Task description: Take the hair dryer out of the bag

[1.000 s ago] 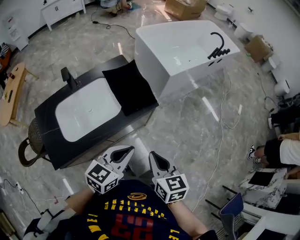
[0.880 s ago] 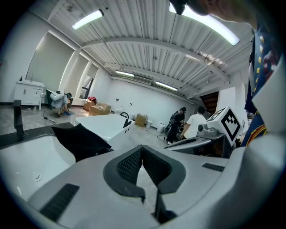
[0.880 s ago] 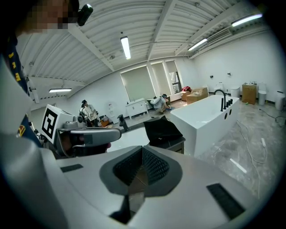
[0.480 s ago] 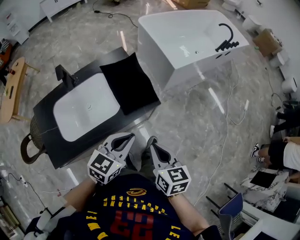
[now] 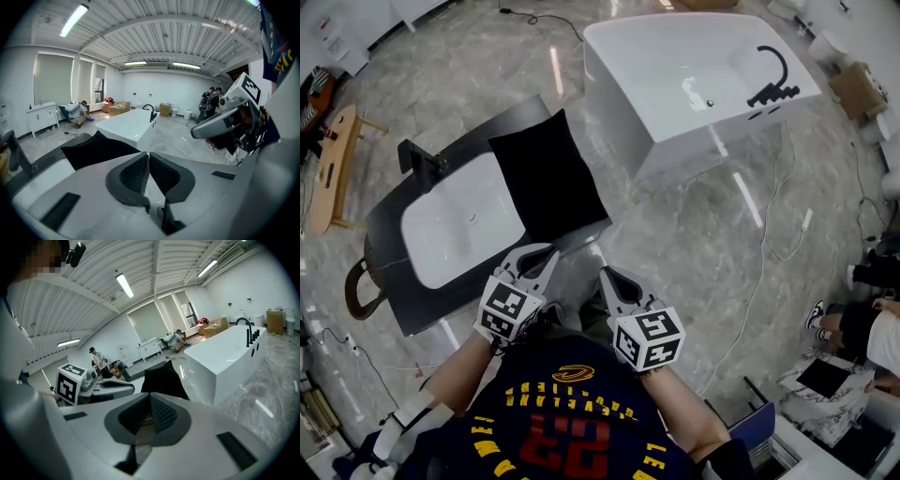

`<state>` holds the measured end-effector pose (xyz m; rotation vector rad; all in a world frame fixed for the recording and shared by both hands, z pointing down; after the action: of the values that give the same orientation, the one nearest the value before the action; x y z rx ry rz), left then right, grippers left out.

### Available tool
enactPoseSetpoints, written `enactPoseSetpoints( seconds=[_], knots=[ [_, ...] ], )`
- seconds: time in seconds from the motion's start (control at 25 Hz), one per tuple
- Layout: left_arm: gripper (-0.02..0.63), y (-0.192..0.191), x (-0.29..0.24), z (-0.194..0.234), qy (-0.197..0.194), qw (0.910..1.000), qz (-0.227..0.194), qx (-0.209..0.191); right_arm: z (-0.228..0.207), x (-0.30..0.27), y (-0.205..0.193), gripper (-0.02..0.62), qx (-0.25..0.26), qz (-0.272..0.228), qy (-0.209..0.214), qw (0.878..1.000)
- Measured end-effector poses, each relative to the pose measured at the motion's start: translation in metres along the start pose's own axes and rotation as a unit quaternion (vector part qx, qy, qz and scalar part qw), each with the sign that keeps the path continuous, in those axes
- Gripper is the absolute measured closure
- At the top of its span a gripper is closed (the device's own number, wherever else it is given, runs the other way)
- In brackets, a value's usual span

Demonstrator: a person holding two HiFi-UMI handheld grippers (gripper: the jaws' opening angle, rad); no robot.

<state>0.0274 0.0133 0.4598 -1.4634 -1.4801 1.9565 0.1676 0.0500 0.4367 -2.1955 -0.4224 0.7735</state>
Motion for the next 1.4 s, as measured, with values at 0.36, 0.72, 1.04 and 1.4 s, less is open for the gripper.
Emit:
enactPoseSetpoints(
  seconds=[0.36,0.72,1.04,1.4],
  knots=[
    [0.563,-0.028,-0.059,0.010,0.018,0.9908,0.072,-0.113,-0.026,-0.021,0.014,0.586,0.004,0.029,0.043,0.999],
    [0.526,-0.054,-0.084,0.016,-0.026,0.9767,0.132,-0.167,-0.036,-0.046,0.006,0.586,-0.018,0.047,0.031,0.998],
    [0.526,-0.061,-0.092,0.026,-0.064,0.9706,0.152,-0.175,-0.030,-0.068,-0.002,0.586,-0.050,0.040,0.005,0.998],
    [0.545,-0.060,-0.093,0.031,-0.097,0.9702,0.161,-0.152,-0.029,-0.067,0.001,0.586,-0.068,0.018,-0.029,0.997]
  ],
)
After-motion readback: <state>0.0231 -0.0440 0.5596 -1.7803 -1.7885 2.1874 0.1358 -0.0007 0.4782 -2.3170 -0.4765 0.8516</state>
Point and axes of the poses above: the fingertips, and each gripper's own axes: x backward along the fingers, z to its left, y out of its top, the point moved 4 cm from there along x, backward along the fingers, and after that the axes turned 14 degrees about y, right-handed, at the moved point
